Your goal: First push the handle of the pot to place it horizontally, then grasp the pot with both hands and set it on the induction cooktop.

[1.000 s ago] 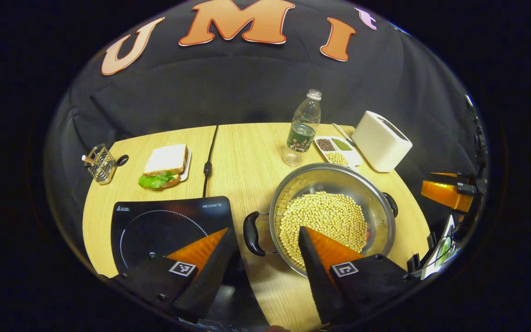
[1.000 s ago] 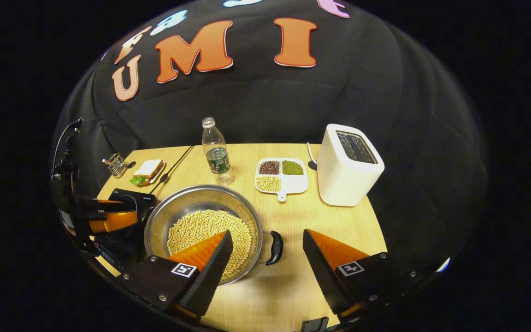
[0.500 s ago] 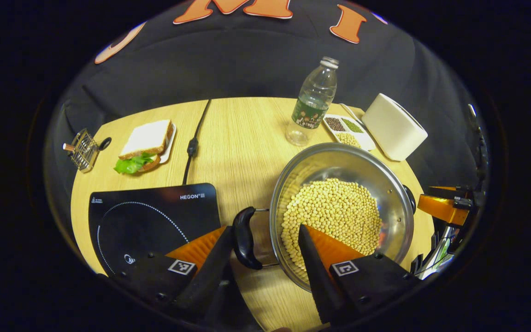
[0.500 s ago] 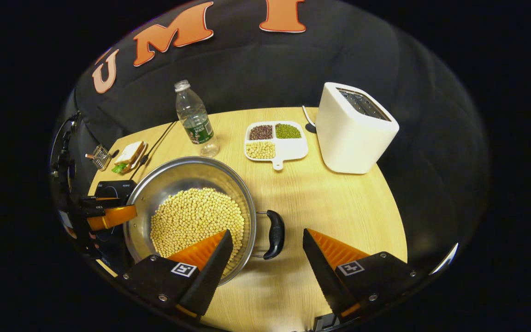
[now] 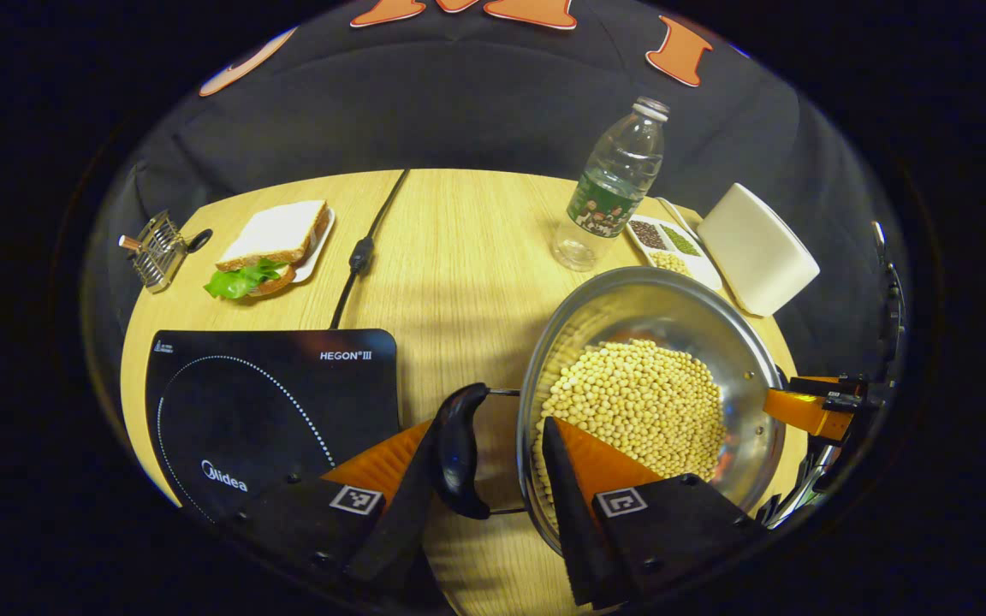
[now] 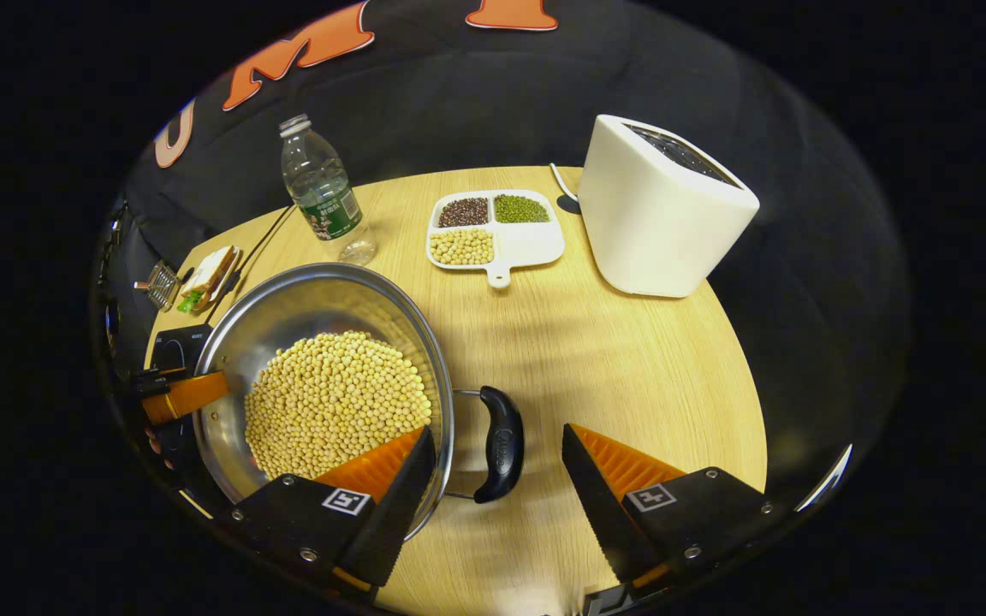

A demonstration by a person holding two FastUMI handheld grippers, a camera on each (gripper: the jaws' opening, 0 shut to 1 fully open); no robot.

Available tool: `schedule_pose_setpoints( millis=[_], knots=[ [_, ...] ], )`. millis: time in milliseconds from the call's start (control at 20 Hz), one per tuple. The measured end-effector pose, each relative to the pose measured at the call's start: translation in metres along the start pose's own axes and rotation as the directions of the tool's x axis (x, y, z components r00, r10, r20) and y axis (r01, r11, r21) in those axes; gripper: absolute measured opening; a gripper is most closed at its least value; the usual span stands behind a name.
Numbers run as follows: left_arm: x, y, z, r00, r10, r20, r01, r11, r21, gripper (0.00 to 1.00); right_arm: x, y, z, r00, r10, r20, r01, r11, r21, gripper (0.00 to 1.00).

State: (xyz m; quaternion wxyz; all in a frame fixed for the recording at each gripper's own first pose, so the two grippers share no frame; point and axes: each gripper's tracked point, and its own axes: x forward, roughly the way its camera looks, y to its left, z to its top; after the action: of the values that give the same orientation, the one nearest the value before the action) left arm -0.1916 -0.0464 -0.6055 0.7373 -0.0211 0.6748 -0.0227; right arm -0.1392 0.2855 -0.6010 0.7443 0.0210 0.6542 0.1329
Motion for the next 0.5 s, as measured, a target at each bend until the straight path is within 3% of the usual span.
schedule_pose_setpoints(
  millis=[300,500],
  knots=[
    [0.014,0.003,0.002,0.994,0.094,0.057,-0.099,0.992,0.078,0.74,0.015,0.005,-0.006,1.0,-0.026,-0.001,0.026,1.0,0.009,0.83],
    [0.017,-0.001,0.007,0.994,0.087,0.072,-0.093,0.993,0.075,0.73,0.02,0.005,-0.005,0.999,-0.039,0.003,0.039,0.999,0.035,0.7]
  ],
)
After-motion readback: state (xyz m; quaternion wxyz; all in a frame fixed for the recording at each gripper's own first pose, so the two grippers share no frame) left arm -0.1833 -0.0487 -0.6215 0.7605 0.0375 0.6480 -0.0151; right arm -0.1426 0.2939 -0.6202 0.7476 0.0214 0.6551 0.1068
